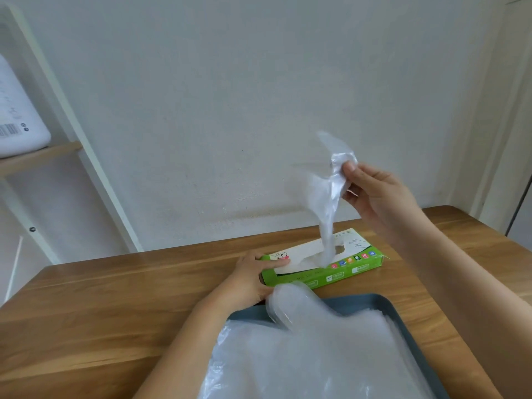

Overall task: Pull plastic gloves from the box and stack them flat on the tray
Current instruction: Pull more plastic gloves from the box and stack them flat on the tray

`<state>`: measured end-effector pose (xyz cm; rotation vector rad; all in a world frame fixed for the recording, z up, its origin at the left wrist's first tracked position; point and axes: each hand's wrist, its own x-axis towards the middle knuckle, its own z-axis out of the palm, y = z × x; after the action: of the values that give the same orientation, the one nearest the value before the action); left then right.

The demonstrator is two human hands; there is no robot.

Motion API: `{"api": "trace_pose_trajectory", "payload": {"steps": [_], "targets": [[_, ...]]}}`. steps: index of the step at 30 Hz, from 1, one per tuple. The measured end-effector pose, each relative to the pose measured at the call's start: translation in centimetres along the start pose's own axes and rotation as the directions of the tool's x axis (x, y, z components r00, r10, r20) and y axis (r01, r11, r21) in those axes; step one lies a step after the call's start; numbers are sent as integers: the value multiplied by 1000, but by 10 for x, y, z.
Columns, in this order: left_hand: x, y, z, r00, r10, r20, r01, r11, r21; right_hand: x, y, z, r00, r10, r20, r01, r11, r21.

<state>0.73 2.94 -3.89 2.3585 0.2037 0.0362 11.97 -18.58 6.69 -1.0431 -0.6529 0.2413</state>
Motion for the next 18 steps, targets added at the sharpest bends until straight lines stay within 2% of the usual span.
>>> {"api": "trace_pose_trajectory", "payload": {"steps": [1, 3, 6, 7, 9, 11, 13, 15, 18], "targets": [[-2, 3, -3, 1000, -2, 19, 1, 1000, 22, -2, -5, 2, 999, 30, 42, -33, 998, 61], [-4, 11, -15, 999, 22, -27, -21, 1000, 11, -5, -8, 6, 991, 92, 99, -97, 994, 44], [-10, 34, -32, 968, -19, -251, -48, 964, -261, -10, -4, 15, 984, 127, 122, -125, 992, -20], [-12, 42, -37, 959, -43, -281, -60, 935, -349, -10, -1, 17, 986, 119, 117, -114, 992, -49], [-17, 55, -42, 979, -3, -202, -104, 851, -515, -12, 4, 22, 990, 101, 103, -87, 988, -127], [-25, 70, -42, 993, 113, -38, -110, 751, -651, -15, 8, 26, 993, 86, 76, -66, 971, -228], [-34, 84, -39, 983, 176, 46, -96, 717, -690, -17, 9, 28, 997, 69, 32, -55, 941, -333], [-34, 88, -33, 986, 168, -17, -133, 712, -689, -19, 10, 27, 998, 55, 11, -45, 902, -430], [-33, 91, -29, 977, 56, -207, -184, 712, -678, -19, 12, 29, 999, 49, 20, -31, 850, -525]]}}
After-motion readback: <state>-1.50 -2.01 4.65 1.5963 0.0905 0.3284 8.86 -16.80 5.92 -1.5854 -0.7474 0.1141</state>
